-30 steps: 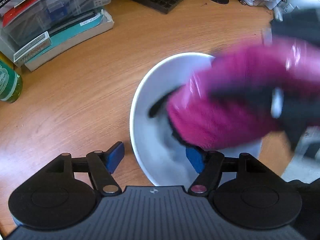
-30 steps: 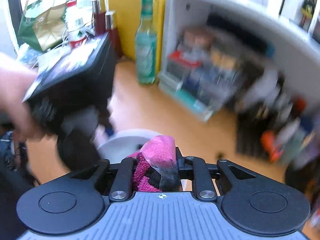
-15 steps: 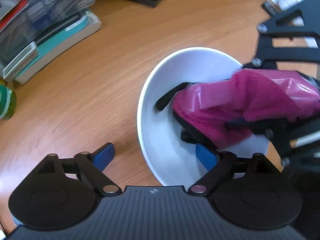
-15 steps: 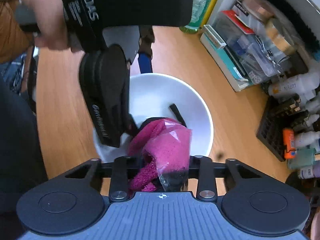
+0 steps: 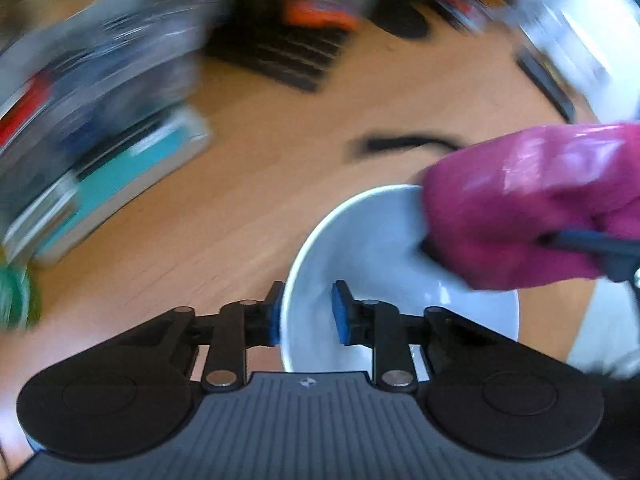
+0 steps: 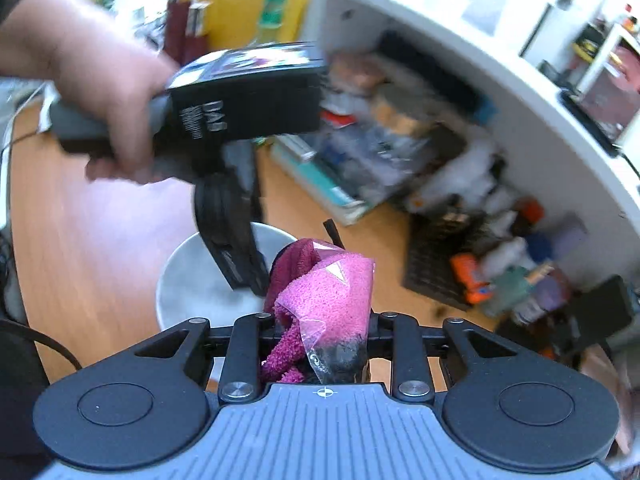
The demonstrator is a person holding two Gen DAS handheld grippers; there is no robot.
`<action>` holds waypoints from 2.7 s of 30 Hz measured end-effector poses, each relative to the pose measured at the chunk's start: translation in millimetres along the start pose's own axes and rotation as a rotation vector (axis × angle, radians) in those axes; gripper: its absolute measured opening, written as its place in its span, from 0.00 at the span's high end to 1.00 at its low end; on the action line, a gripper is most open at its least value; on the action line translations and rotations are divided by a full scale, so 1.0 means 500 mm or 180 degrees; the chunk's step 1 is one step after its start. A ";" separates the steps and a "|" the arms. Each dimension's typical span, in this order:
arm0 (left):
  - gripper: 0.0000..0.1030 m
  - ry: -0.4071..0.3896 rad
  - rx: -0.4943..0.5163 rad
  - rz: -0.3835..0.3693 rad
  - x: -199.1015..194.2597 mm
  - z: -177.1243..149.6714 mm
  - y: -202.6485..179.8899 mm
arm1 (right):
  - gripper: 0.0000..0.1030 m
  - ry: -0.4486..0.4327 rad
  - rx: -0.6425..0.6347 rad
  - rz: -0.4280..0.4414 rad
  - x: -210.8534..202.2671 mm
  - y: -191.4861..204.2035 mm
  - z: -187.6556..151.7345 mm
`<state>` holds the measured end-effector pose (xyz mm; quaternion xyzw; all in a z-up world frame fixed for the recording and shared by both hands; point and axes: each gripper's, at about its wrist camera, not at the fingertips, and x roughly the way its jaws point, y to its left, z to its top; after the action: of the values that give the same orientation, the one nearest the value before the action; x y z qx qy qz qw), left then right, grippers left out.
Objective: Clean bowl
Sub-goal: 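Hold the bowl with the left tool while the right tool rubs the mitt along the rim, then hold the bowl with the left tool while the right tool lifts and re-wipes the inside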
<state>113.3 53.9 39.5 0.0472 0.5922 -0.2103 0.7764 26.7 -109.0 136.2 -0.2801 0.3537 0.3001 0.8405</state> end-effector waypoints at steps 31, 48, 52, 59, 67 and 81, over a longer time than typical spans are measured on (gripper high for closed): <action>0.50 0.0152 0.0366 -0.0016 -0.049 -0.075 -0.019 | 0.71 -0.0211 -0.0379 -0.0456 0.002 -0.030 0.014; 0.65 -0.0052 -0.0707 0.0057 -0.053 -0.098 0.048 | 0.70 -0.0296 -0.0003 -0.0090 -0.055 -0.045 -0.004; 0.64 0.0032 -0.0781 -0.0038 -0.039 -0.123 0.015 | 0.69 -0.0067 -0.0171 0.0418 -0.012 -0.013 0.028; 0.49 0.0109 -0.0523 -0.0054 -0.027 -0.134 -0.034 | 0.64 0.0850 -0.0574 0.0958 0.145 0.048 -0.008; 0.44 0.0156 -0.0385 -0.0046 -0.016 -0.118 -0.057 | 0.67 0.0071 -0.2235 -0.0370 0.117 0.140 -0.042; 0.34 0.0107 0.0757 -0.0079 0.023 0.035 -0.028 | 0.67 -0.0035 0.0716 -0.0154 -0.007 -0.108 -0.059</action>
<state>126.4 32.3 36.2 0.1351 0.5766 -0.2879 0.7526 50.0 -166.0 135.2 -0.1908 0.3736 0.2397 0.8755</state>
